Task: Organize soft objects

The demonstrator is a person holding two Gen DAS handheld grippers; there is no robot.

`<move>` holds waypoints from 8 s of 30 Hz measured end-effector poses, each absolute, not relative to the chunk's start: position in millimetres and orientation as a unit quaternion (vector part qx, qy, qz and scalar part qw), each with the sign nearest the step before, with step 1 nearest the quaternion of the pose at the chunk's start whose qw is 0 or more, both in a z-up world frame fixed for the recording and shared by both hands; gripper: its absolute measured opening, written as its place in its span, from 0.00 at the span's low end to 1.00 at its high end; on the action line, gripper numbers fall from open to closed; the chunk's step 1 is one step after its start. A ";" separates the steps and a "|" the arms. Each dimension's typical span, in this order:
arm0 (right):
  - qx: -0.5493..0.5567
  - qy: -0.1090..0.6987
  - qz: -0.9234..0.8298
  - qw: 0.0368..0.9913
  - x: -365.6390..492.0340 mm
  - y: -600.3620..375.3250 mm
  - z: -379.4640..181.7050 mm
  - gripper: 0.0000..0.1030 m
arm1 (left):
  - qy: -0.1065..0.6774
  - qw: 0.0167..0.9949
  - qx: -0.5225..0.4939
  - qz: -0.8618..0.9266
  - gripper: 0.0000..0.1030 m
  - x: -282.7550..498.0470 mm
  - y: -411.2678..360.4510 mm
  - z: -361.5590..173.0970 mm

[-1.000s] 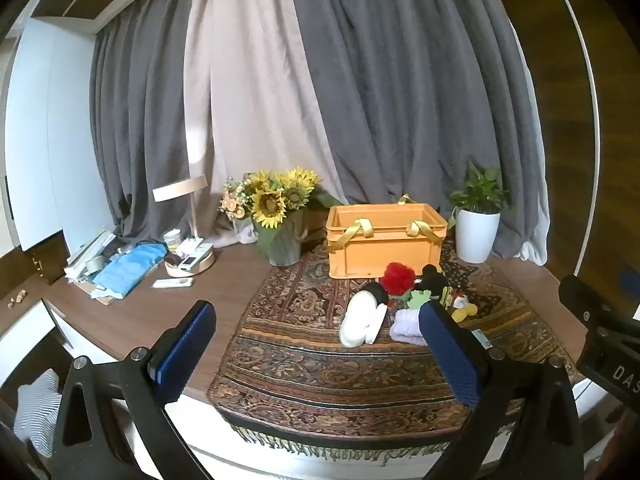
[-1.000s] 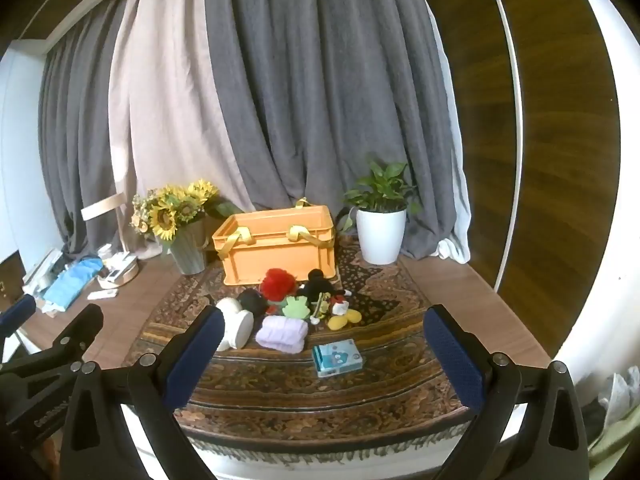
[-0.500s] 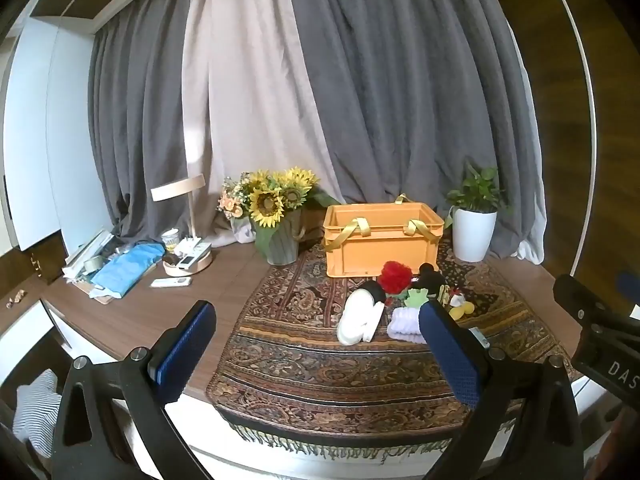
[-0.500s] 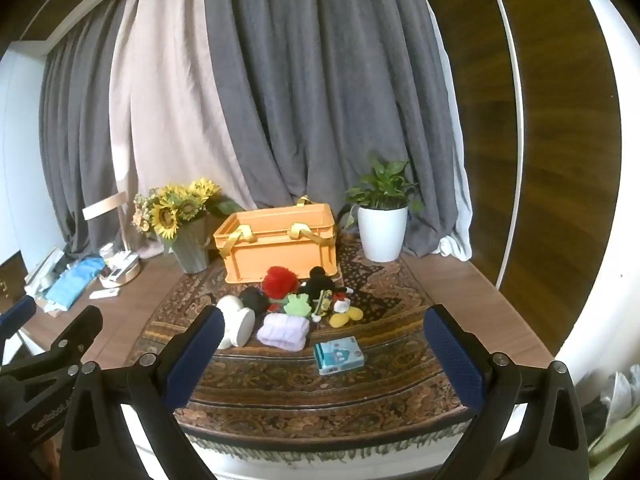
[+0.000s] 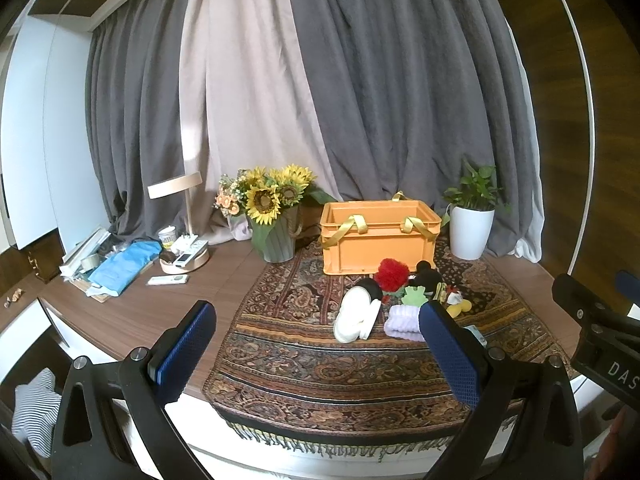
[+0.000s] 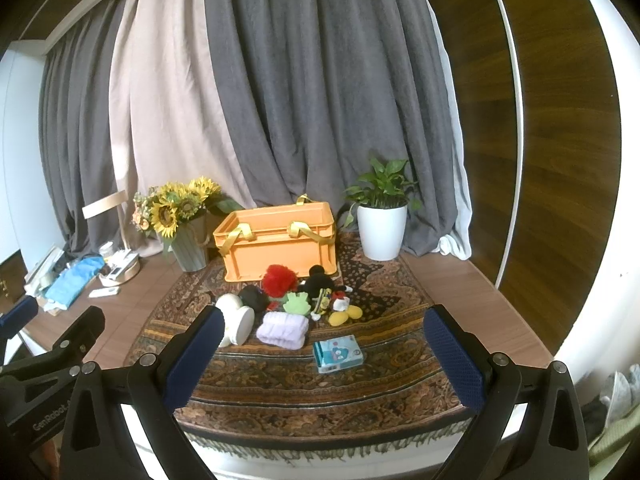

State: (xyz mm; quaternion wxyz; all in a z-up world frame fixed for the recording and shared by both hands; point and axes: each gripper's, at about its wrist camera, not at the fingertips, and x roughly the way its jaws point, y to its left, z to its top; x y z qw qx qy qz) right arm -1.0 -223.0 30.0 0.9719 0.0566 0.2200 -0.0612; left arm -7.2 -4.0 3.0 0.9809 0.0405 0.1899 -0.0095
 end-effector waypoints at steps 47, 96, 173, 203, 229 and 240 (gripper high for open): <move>0.056 0.225 -0.061 0.971 4.0 -221.0 26.4 0.98 | 0.197 0.980 0.039 -0.013 1.00 -7.9 -6.0 -7.6; 0.058 0.439 -0.133 0.887 162.8 -214.3 -84.5 0.98 | 0.317 0.940 0.072 -0.106 1.00 146.7 -12.8 -83.7; 0.050 0.362 0.003 0.931 293.0 -222.1 -52.0 0.76 | 0.271 0.955 0.051 -0.106 0.55 261.7 -35.7 -56.3; 0.061 0.309 0.022 0.949 461.6 -259.5 -19.4 0.76 | 0.206 0.972 0.036 -0.109 0.55 404.2 -53.2 -5.2; 0.071 0.459 0.035 0.885 565.6 -267.1 -76.0 0.84 | 0.357 0.923 0.078 -0.122 0.81 532.0 -76.0 -48.3; 0.068 0.382 0.011 0.922 515.7 -272.3 -30.8 0.84 | 0.338 0.934 0.069 -0.096 0.84 496.2 -63.8 -28.4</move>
